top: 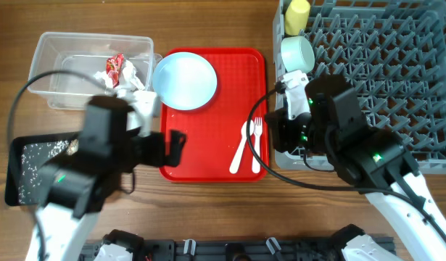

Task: Sort waste into correct bins and load items into the dishwasher rack
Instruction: 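Reach the left gripper to the light-blue plate on the red tray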

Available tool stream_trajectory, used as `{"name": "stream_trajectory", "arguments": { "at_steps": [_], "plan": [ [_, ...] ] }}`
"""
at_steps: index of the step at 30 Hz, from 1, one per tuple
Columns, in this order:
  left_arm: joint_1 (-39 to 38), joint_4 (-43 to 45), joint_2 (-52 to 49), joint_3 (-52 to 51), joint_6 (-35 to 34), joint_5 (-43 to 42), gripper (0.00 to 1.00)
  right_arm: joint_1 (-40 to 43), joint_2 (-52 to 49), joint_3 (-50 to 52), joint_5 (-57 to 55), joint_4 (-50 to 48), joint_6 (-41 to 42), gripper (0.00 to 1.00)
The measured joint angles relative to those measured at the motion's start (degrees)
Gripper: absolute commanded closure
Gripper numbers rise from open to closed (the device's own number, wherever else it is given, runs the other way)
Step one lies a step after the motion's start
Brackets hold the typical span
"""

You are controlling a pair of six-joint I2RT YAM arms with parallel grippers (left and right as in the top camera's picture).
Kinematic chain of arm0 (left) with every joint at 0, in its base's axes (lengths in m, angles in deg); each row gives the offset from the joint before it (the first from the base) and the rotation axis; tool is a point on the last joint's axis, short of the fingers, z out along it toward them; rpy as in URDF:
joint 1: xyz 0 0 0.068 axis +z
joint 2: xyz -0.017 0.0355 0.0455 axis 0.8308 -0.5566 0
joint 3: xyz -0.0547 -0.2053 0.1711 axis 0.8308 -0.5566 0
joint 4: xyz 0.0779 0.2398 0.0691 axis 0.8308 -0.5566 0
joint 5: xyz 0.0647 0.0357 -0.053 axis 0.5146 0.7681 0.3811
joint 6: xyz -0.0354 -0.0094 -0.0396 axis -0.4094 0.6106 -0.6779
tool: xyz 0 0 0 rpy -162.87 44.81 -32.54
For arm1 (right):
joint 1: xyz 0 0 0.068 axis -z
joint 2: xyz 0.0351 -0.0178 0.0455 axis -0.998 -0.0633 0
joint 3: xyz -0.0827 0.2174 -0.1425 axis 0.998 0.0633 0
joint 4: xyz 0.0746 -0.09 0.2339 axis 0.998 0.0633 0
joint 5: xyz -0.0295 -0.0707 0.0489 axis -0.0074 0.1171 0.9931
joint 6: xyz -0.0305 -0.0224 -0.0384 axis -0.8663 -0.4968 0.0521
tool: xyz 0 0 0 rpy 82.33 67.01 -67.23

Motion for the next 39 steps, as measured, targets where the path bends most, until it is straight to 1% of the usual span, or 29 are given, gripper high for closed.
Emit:
{"name": "stream_trajectory", "arguments": {
  "at_steps": [2, 4, 6, 8, 9, 11, 14, 17, 20, 24, 28, 34, 39],
  "plan": [
    [-4.24, 1.46, -3.58, 0.00, -1.29, 3.96, 0.00, 0.00, 0.68, 0.00, -0.37, 0.94, -0.15, 0.92],
    [-7.54, 2.67, -7.23, 0.00, -2.97, 8.17, 0.00, 0.00, 1.60, 0.00, -1.03, 2.10, -0.17, 0.85],
    [-9.90, 4.17, -10.95, 0.00, -4.87, 12.50, 0.00, 0.00, 2.64, 0.00, -1.79, 3.19, -0.52, 0.67],
    [-10.88, 5.57, -14.01, 0.00, -6.23, 15.67, 0.00, 0.00, 3.98, 0.00, -2.58, 3.98, -0.85, 0.56],
    [-11.10, 6.62, -15.67, 0.00, -6.73, 17.22, 0.00, 0.00, 4.85, 0.00, -3.06, 4.22, -0.85, 0.46],
    [-11.17, 8.41, -18.47, 0.00, -7.34, 19.39, 0.00, 0.00, 6.67, 0.00, -3.45, 4.37, -1.18, 0.33],
    [-11.15, 11.43, -21.77, 0.00, -7.50, 21.42, 0.00, 0.00, 9.29, 0.00, -3.96, 4.35, -1.27, 0.17],
    [-11.17, 13.84, -24.28, 0.00, -6.95, 22.60, 0.00, 0.00, 11.65, 0.00, -4.28, 4.44, -1.29, 0.07],
    [-11.15, 16.35, -26.25, 0.00, -5.29, 23.32, 0.00, 0.00, 13.46, 0.00, -4.35, 5.11, -1.20, 0.01],
    [-11.15, 19.34, -28.83, 0.00, -1.51, 23.96, 0.00, 0.00, 14.71, 0.00, -4.50, 6.47, -1.18, 0.00],
    [-11.17, 21.88, -31.36, 0.00, 4.87, 24.02, 0.00, 0.00, 14.80, 0.00, -4.50, 7.67, -1.16, 0.00],
    [-11.15, 24.00, -34.73, 0.00, 17.29, 24.37, 0.00, 0.00, 14.80, 0.00, -4.50, 8.35, -1.16, 0.00],
    [-11.15, 24.92, -37.81, 0.00, 23.63, 24.41, 0.00, 0.00, 14.80, 0.00, -4.50, 8.96, -1.16, 0.00]
  ]
}}
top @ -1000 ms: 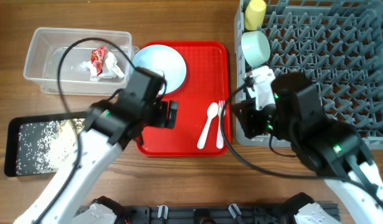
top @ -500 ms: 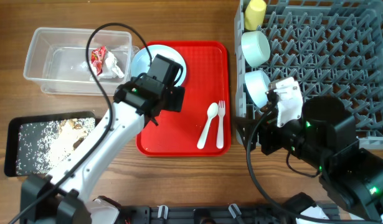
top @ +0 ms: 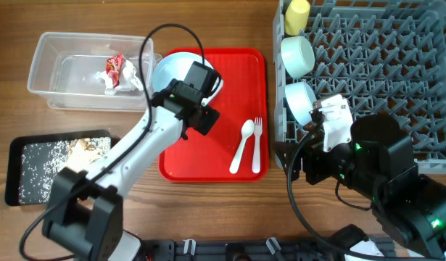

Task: Sort waste into correct bins and load items into the dishwasher rack
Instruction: 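Reach the left gripper to the light-blue plate on the red tray, then grasp the plate edge with the left gripper and lift it upright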

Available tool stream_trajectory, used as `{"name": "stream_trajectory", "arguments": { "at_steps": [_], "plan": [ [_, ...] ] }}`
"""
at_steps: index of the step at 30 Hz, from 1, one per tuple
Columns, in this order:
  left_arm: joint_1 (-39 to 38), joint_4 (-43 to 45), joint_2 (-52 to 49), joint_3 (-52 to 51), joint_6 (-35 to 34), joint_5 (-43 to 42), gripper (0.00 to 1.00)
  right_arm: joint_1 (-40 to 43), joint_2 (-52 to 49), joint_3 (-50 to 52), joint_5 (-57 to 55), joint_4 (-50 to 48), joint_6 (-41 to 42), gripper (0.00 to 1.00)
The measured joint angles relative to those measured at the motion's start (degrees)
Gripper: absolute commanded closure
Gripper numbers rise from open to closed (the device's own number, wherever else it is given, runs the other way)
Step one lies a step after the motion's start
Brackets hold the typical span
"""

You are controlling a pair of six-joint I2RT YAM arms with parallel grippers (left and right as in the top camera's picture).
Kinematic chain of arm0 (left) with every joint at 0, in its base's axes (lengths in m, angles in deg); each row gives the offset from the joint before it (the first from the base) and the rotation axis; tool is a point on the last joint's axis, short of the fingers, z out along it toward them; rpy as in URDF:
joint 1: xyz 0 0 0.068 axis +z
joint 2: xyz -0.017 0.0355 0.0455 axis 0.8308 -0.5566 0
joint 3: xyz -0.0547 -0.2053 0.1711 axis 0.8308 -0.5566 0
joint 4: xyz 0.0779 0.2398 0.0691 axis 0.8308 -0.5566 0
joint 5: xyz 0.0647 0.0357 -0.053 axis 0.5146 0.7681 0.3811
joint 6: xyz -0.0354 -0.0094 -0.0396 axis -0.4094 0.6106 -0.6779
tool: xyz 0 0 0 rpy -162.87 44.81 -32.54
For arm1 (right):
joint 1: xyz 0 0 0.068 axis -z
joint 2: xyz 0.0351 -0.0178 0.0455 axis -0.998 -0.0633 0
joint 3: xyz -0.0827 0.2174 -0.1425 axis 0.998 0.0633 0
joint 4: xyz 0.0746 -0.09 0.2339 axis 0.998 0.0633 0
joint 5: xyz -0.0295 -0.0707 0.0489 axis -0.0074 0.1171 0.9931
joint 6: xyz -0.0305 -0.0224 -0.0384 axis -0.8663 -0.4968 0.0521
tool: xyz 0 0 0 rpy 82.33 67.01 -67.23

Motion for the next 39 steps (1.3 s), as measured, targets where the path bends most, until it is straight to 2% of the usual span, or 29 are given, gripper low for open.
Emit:
{"name": "stream_trajectory", "arguments": {
  "at_steps": [11, 17, 26, 35, 37, 39],
  "plan": [
    [3.76, 4.90, -7.63, 0.00, 3.63, 0.15, 0.00, 0.00, 0.00, 0.00, 0.00, 0.79, -0.48, 0.00],
    [6.73, 8.39, -8.07, 0.00, 5.95, -3.04, 0.04, 0.00, 0.00, 0.00, 0.00, 0.79, -0.48, 0.00],
    [7.45, 9.01, -8.07, 0.00, 10.58, -6.10, 0.04, 0.00, 0.00, 0.00, 0.00, 0.48, -0.48, 0.00],
    [7.45, 7.93, -11.63, 0.00, 11.41, -8.76, 0.18, 0.00, 0.00, 0.00, -0.28, 0.11, -0.48, 0.00],
    [7.45, 7.87, -12.61, 0.00, 11.56, -9.03, 0.25, 0.00, 0.00, 0.00, -0.44, 0.09, -0.48, 0.00],
    [7.45, 7.91, -12.83, 0.00, 11.96, -9.18, 0.42, 0.00, 0.00, 0.00, -0.46, 0.09, -0.48, 0.00]
  ]
}}
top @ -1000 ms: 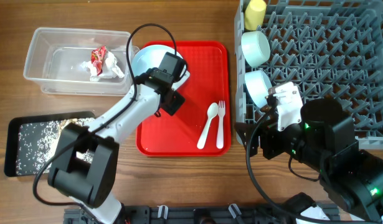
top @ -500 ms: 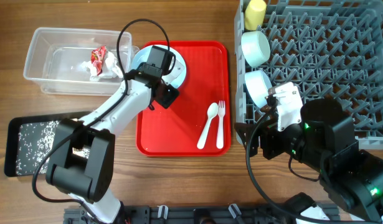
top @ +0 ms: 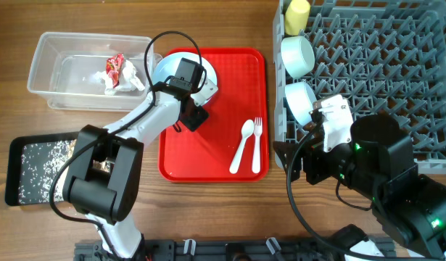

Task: Sort waste into correct bins and load items into the dishwasher rack
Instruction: 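Grasp the plate edge with the left gripper and lift it upright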

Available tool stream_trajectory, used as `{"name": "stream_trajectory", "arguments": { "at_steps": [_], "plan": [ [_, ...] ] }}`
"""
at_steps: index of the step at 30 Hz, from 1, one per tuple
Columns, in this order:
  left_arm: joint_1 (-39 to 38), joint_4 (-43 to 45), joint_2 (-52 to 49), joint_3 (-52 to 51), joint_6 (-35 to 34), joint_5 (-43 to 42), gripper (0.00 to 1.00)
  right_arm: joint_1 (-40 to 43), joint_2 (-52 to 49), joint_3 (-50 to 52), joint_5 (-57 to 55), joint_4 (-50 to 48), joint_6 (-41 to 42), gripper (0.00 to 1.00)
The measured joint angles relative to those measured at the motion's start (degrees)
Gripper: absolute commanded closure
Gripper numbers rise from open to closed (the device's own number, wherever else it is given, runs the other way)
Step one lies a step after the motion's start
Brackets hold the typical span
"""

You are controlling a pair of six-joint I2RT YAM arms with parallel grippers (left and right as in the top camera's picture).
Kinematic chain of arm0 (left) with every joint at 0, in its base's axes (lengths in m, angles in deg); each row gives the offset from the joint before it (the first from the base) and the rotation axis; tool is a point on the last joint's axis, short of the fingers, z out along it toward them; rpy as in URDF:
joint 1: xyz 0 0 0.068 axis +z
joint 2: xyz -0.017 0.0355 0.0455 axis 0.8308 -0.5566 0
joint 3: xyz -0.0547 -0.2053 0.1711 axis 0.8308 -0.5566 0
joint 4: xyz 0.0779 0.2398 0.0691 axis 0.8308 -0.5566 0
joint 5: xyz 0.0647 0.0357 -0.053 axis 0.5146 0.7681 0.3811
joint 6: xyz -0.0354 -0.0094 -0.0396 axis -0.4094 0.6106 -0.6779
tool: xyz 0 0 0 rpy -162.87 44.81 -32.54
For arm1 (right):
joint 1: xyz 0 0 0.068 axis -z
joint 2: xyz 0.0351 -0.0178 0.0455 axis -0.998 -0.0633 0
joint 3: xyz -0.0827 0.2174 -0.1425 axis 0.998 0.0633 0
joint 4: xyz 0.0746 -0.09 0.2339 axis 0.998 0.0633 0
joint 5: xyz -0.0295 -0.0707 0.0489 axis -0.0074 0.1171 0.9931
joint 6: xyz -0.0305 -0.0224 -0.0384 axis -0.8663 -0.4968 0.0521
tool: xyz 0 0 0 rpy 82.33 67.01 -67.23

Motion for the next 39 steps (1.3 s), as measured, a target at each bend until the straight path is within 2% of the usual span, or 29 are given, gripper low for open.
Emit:
{"name": "stream_trajectory", "arguments": {
  "at_steps": [3, 5, 9, 12, 26, 33, 39],
  "plan": [
    [0.00, -0.02, 0.00, 0.00, -0.15, -0.24, 0.61, 0.00, 0.00, 0.00, 0.00, 0.02, 0.00, 0.00],
    [0.00, 0.07, 0.00, 0.00, 0.04, -0.39, 0.71, 0.00, 0.00, 0.00, 0.00, 0.02, 0.00, 0.00],
    [0.00, 0.04, 0.00, 0.00, 0.15, -0.39, 0.79, 0.00, 0.00, 0.00, 0.00, 0.02, 0.00, 0.00],
    [0.00, 0.07, 0.00, 0.00, 0.50, -0.55, 0.96, 0.00, 0.00, 0.00, 0.00, 0.02, 0.00, 0.00],
    [-0.26, 1.01, 0.00, 0.11, -0.39, -0.39, 0.96, 0.00, 0.00, 0.00, 0.00, 0.02, 0.00, 0.00],
    [-0.63, 1.60, 0.00, 1.77, -5.49, -0.39, 0.96, 0.00, 0.00, 0.00, 0.00, 0.02, 0.00, 0.00],
    [-2.47, 1.29, 1.22, 6.51, -12.50, -0.42, 0.96, 0.00, 0.00, 0.00, 0.00, 0.07, 0.00, 0.00]
  ]
}}
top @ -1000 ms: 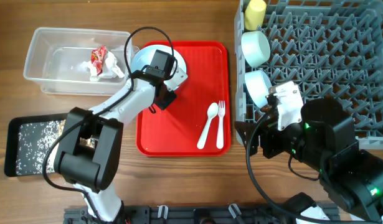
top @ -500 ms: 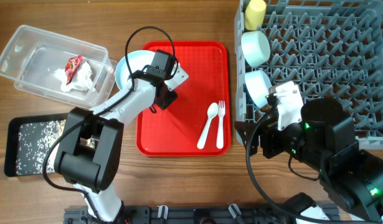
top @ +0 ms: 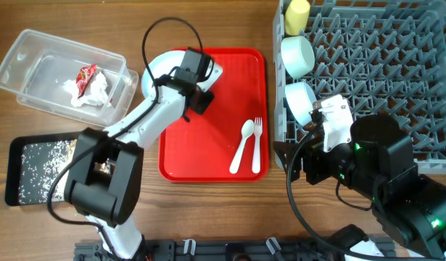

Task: Sort waste into correct bins and load items into the dishwasher rack
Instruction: 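Grasp the plate edge with the left gripper and lift it upright, then carry the plate right over the rack with the left gripper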

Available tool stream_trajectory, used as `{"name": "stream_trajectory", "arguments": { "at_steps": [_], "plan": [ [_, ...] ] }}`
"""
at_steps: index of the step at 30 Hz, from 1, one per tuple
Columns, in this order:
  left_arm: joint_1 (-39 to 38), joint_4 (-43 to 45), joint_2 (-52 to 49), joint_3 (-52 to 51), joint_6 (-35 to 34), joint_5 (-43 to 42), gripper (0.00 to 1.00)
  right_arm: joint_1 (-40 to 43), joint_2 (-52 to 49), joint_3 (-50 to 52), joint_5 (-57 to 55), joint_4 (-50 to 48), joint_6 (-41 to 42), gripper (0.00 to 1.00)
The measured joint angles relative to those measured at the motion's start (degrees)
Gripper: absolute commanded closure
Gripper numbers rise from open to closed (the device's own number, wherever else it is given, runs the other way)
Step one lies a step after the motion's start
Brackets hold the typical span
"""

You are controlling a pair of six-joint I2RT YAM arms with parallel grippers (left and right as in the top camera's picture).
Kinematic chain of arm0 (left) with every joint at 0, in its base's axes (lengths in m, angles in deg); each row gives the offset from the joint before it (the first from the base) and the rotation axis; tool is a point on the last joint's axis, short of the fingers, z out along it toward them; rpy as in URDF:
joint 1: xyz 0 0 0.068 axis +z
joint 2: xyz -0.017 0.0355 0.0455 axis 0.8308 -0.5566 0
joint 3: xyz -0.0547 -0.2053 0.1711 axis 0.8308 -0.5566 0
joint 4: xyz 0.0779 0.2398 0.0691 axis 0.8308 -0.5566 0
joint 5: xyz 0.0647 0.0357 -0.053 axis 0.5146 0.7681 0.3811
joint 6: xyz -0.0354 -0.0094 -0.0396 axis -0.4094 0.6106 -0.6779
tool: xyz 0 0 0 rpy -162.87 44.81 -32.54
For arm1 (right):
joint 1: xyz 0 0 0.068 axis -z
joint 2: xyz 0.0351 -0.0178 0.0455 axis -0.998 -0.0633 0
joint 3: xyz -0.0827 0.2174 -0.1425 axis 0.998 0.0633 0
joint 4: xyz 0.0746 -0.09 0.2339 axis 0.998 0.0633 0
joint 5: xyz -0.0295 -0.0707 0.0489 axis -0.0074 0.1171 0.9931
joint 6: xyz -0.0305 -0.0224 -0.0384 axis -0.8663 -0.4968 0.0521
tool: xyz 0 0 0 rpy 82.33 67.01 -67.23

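Note:
A light blue plate (top: 161,69) lies half off the left edge of the red tray (top: 223,163), against the clear bin (top: 19,61). My left gripper (top: 201,98) sits at the plate's right rim and looks shut on it. The bin holds a red wrapper (top: 85,72) and white tissue (top: 92,90). A white spoon (top: 242,145) and a fork (top: 257,145) lie on the tray. My right gripper (top: 284,161) hangs with its jaws apart, holding nothing, just in front of the grey dishwasher rack (top: 375,65).
The rack's left column holds a yellow cup (top: 299,14), a white bowl (top: 297,52) and a light blue bowl (top: 301,101). A black tray (top: 34,170) with crumbs lies at the front left. The left arm's cable arcs above the plate.
The left gripper moved from the plate's near rim up to its right rim. The plate shifted left off the tray's edge, and the clear bin slid left and turned. The right arm stayed still.
At first the right gripper was at the rack's left edge and the left arm hung over the black tray. Then the light blue bowl stood in the rack, the right arm was drawn back, and the left arm was at the plate. Now plate and bin sit farther left.

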Motion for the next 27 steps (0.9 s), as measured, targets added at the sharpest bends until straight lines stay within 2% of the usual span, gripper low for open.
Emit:
{"name": "stream_trajectory", "arguments": {
  "at_steps": [5, 11, 16, 19, 22, 27],
  "plan": [
    [-1.40, -1.62, 6.10, 3.54, -4.92, -1.11, 0.96, 0.00, 0.00, 0.00, -2.34, 1.05, 1.75, 0.00],
    [-1.44, -1.84, 21.66, 5.20, -12.66, -7.78, 0.96, 0.00, 0.00, 0.00, -6.43, 2.40, 5.09, 0.00],
    [-1.44, -1.60, 30.25, 5.68, -20.17, -15.61, 0.96, 0.00, 0.68, -0.07, -7.58, 3.13, 9.40, 0.00],
    [-1.44, -0.44, 32.22, 5.68, -24.04, -21.57, 0.96, 0.00, 2.38, -1.81, -9.07, 5.22, 10.64, 0.00],
    [-1.53, 1.64, 32.33, 5.68, -28.35, -29.68, 0.96, 0.00, 4.98, -7.80, -11.61, 9.77, 11.32, 0.00],
    [-4.76, 5.16, 30.34, 5.68, -32.22, -38.64, 0.96, 0.00, 7.74, -18.69, -15.04, 17.99, 11.74, 0.00]
  ]
}}
